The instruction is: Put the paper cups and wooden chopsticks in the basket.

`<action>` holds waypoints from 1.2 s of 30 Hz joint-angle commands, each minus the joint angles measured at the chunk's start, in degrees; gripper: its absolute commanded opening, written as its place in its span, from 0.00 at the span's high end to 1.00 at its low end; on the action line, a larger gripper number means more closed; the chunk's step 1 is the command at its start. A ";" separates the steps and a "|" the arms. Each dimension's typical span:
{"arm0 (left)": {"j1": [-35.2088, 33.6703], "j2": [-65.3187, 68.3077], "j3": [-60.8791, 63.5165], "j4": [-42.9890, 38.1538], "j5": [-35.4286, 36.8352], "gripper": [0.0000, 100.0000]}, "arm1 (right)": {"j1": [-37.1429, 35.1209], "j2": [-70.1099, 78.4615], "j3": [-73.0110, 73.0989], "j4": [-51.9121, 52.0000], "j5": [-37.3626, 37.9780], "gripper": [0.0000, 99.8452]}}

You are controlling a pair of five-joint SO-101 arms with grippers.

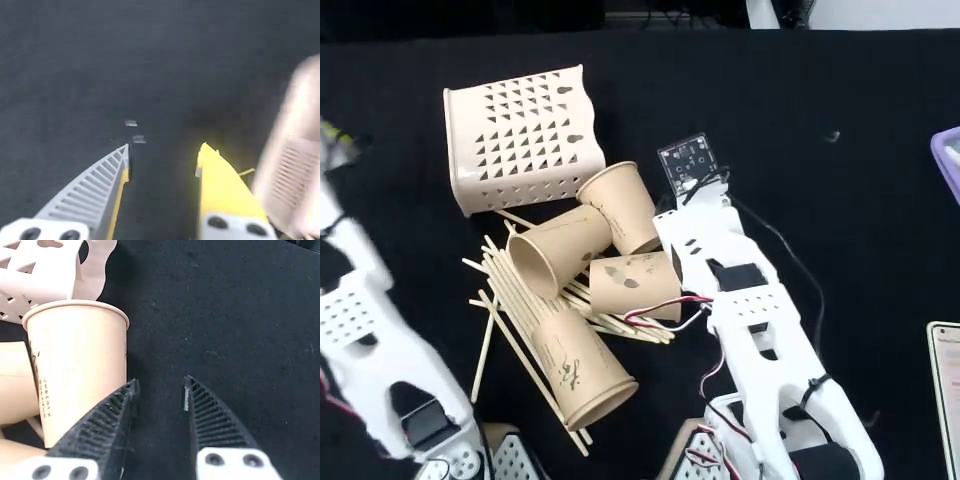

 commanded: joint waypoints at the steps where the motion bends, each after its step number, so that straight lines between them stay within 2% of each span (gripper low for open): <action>1: 10.51 -3.52 -10.86 5.71 0.44 0.78 | -0.97 -0.13 -0.13 -1.23 0.26 0.85; 4: 14.90 -2.37 -10.51 5.19 4.57 0.78 | -0.97 -0.13 -0.13 -1.05 0.35 0.85; 7: 18.42 -0.53 -10.24 3.52 5.71 0.78 | -0.97 -0.13 -0.13 -1.05 0.53 0.85; 13: 20.18 5.63 -9.98 -0.09 5.45 0.78 | -0.97 -0.13 -0.13 -1.05 0.62 0.85; 22: 11.47 13.63 -10.42 -2.64 5.19 0.78 | -0.97 -0.13 -0.13 -1.32 0.62 0.85; 29: 5.93 18.99 -10.59 -3.08 -0.35 0.78 | -0.97 -0.13 -0.13 -1.14 0.62 0.85; 36: -0.84 17.76 -11.74 -4.40 -0.26 0.78 | -0.97 -0.13 -0.04 -1.05 0.62 0.85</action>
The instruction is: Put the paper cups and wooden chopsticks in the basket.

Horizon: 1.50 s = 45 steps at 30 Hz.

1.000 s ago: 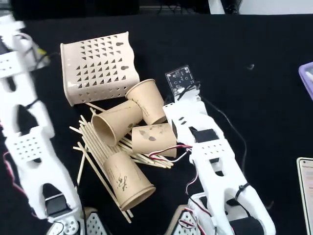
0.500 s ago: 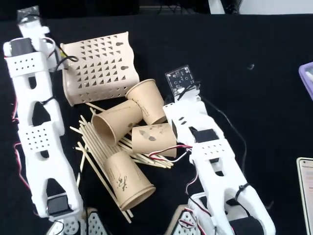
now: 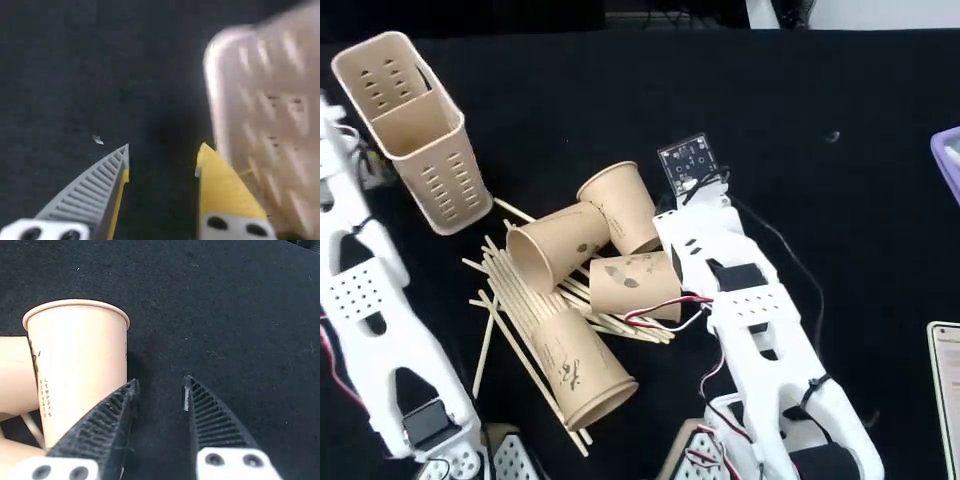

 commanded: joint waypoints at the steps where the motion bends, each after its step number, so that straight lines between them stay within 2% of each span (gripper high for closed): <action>1: -4.18 -3.25 -4.00 -0.35 -0.79 0.78 | -0.97 -0.13 -0.04 -1.05 0.62 0.85; 5: -7.60 -5.10 -8.57 1.58 -0.44 0.78 | -0.97 -0.13 -0.04 -1.05 0.62 0.85; 9: -7.78 -8.44 -16.92 9.93 -0.26 0.78 | -0.97 -0.13 -0.04 -1.23 0.62 0.85; 15: -8.57 -14.95 -15.08 9.67 4.04 0.74 | -0.97 -0.13 -0.04 -1.05 0.62 0.85; 19: -7.96 -22.95 -6.99 9.76 6.42 0.73 | -0.97 -0.13 -0.04 -1.23 0.62 0.85; 23: -4.79 -36.57 7.78 9.76 6.51 0.73 | -0.97 -0.13 -0.04 -1.32 0.62 0.85; 28: 3.12 -54.42 25.27 9.32 6.51 0.73 | -0.97 -0.13 -0.04 -1.32 0.62 0.85; 31: 8.40 -60.48 31.87 6.86 8.09 0.73 | -0.97 -0.13 -0.04 -1.32 0.70 0.85; 37: 10.77 -62.15 41.45 -0.53 17.23 0.73 | -0.97 -0.13 -0.04 -1.05 0.70 0.85; 45: 12.26 -60.84 50.86 -1.49 17.85 0.73 | -0.97 -0.13 -0.04 -1.05 0.70 0.85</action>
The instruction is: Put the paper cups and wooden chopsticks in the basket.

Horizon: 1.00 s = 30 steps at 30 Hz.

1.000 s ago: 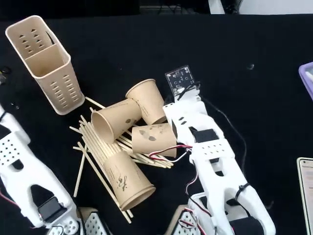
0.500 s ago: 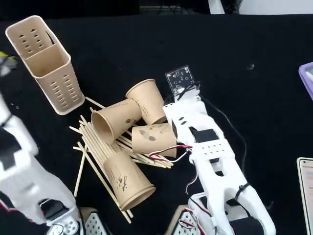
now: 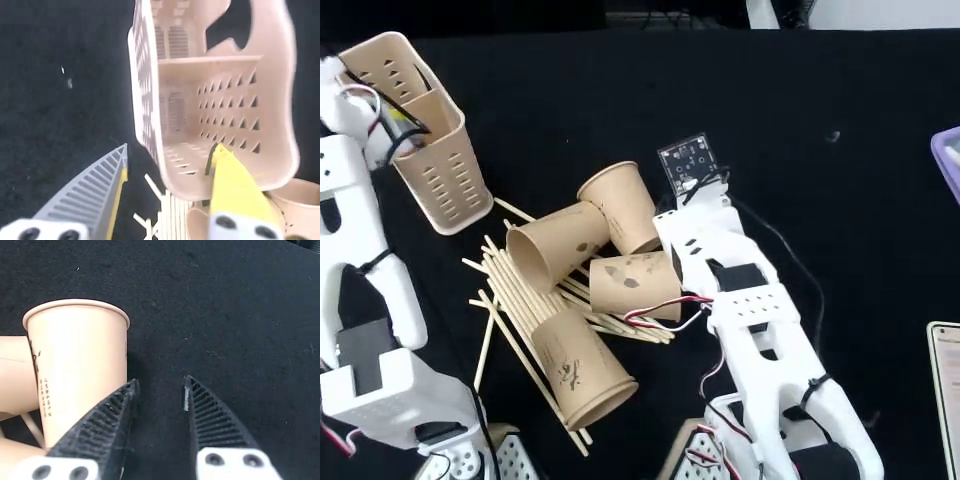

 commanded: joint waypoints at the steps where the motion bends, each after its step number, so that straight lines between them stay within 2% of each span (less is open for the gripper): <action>1: 1.89 -1.05 1.36 -0.97 0.26 0.74 | -0.97 -0.13 -0.04 -1.05 0.70 0.85; 3: 3.21 -1.05 1.19 -0.97 0.26 0.81 | -0.97 -0.13 -0.04 -1.05 0.70 0.85; 6: 5.67 -0.62 0.75 -1.58 -0.88 0.99 | -0.97 -0.13 -0.04 -1.05 0.70 0.85; 8: 8.66 -0.44 0.75 -1.49 -5.27 0.94 | -0.97 -0.13 -0.04 -1.05 0.70 0.85; 10: 12.26 -0.44 0.75 -1.49 -11.60 0.97 | -0.97 -0.13 -0.04 -1.05 0.70 0.85; 13: 16.31 -0.97 0.48 -1.49 -20.57 0.97 | -0.97 -0.13 -0.04 -1.05 0.70 0.85; 18: 17.89 -0.44 -4.62 -1.49 -29.36 0.97 | -0.97 -0.13 -0.04 -1.05 0.70 0.85; 21: 16.57 0.62 -6.90 -1.58 -29.98 0.95 | -0.97 -0.13 -0.04 -1.05 0.70 0.85; 23: 15.60 2.11 -7.60 -1.41 -29.36 0.88 | -0.97 -0.13 -0.04 -1.05 0.70 0.85; 26: 12.97 3.43 -7.60 -0.97 -23.30 0.76 | -0.97 -0.13 -0.04 -1.05 0.70 0.85; 30: 10.77 4.04 -6.99 -0.35 -17.41 0.77 | -0.97 -0.13 -0.04 -1.05 0.70 0.85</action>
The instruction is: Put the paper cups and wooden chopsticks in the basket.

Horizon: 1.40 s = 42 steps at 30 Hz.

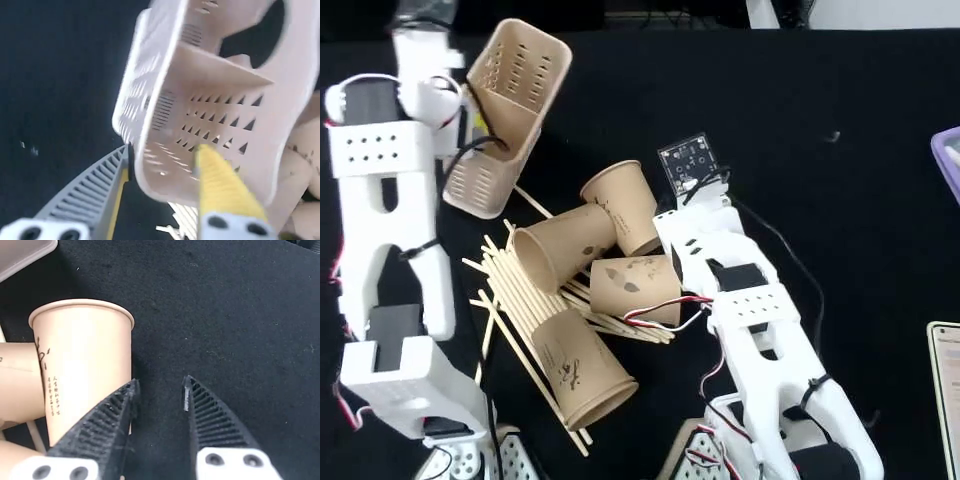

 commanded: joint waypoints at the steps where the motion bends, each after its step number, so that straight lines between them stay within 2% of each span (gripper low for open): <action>1: -2.51 -0.09 -3.12 1.93 6.24 0.77 | -0.97 -0.13 -0.04 -1.05 0.70 0.85; 11: -2.24 0.09 -2.51 9.32 16.62 0.76 | -0.97 -0.13 -0.04 -1.05 0.70 0.85; 18: -2.24 0.09 -2.59 8.70 16.70 0.78 | -0.97 -0.13 0.04 -1.05 0.70 0.85; 20: -2.42 0.09 -1.98 6.07 16.70 0.85 | -0.97 -0.13 0.22 -1.05 0.70 0.85; 22: -2.51 0.09 -1.98 3.34 16.70 0.97 | -0.97 -0.13 0.57 -1.32 0.70 0.85; 23: -2.42 0.09 -1.98 1.85 16.70 0.98 | -0.97 -0.13 0.57 -1.32 0.70 0.85; 25: -1.98 0.18 -1.45 -0.62 16.88 0.93 | -0.97 -0.13 0.57 -1.32 0.70 0.85; 30: -2.07 0.18 0.40 -7.21 16.70 0.97 | -1.05 -0.40 0.57 -0.97 0.26 0.85; 33: -2.07 0.18 1.98 -10.37 15.30 0.95 | -1.14 -0.57 0.48 -0.97 0.18 0.85; 37: -2.07 0.18 4.70 -13.27 13.10 0.86 | -1.05 -0.57 0.40 -0.97 0.09 0.85; 40: -2.51 -0.35 4.70 -13.19 13.10 0.79 | -0.97 -0.57 0.13 -0.88 -2.81 0.84; 42: -2.95 -0.53 4.62 -13.19 12.84 0.79 | -1.05 -0.57 0.04 -0.88 -3.52 0.84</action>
